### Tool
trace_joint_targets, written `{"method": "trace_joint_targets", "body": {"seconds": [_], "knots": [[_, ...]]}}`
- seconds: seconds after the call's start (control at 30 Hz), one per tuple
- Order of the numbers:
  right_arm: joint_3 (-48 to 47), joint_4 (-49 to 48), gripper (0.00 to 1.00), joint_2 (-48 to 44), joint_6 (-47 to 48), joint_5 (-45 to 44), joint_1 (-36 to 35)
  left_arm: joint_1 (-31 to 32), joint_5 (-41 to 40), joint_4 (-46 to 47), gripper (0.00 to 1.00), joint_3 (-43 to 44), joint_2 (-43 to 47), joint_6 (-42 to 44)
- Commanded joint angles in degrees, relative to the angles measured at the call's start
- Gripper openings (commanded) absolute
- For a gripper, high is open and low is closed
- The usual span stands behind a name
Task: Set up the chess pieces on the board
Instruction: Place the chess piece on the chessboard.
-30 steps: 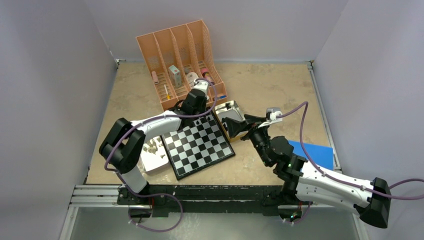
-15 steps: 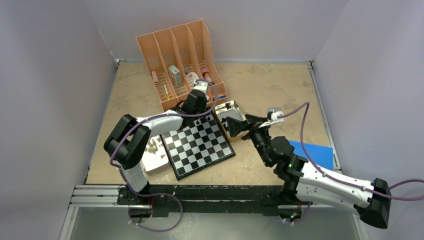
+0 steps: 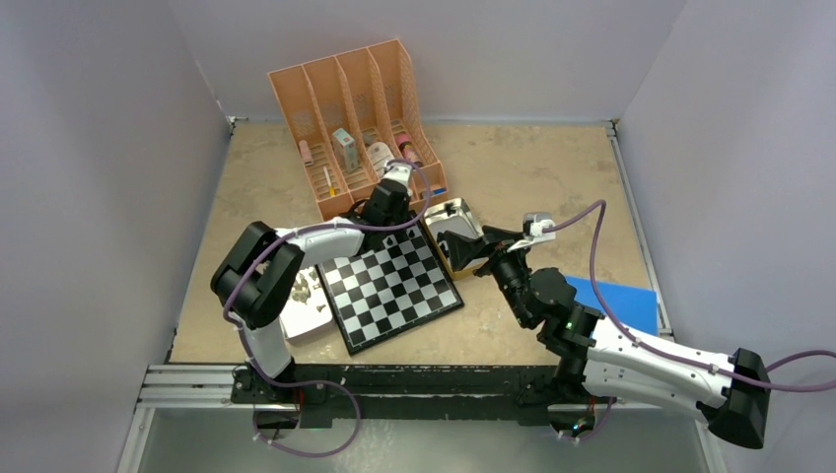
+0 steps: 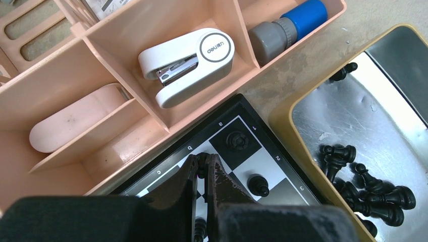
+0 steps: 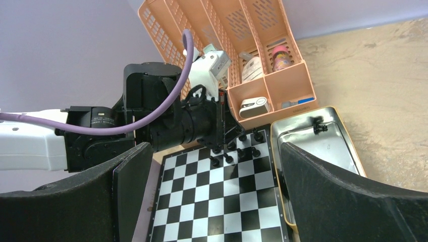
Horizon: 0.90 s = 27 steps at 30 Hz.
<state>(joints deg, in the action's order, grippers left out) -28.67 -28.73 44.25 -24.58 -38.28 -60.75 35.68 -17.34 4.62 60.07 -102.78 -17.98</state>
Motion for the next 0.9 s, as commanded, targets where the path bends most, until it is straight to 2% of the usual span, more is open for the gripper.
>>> {"method": "trace_joint_targets", "body": {"seconds": [0.0,0.87], "knots": [[-0.25,-1.82,0.99,-0.25,-0.03,-1.84,-0.18,-0.34,-0.09,1.84,0.00,-0.23,0.23,-0.39],[-0.69,-1.52,0.99,0.90,0.18,-1.79,-0.24,-0.29,0.59,0.03,0.06,-0.48,-0.31,-1.70]]}}
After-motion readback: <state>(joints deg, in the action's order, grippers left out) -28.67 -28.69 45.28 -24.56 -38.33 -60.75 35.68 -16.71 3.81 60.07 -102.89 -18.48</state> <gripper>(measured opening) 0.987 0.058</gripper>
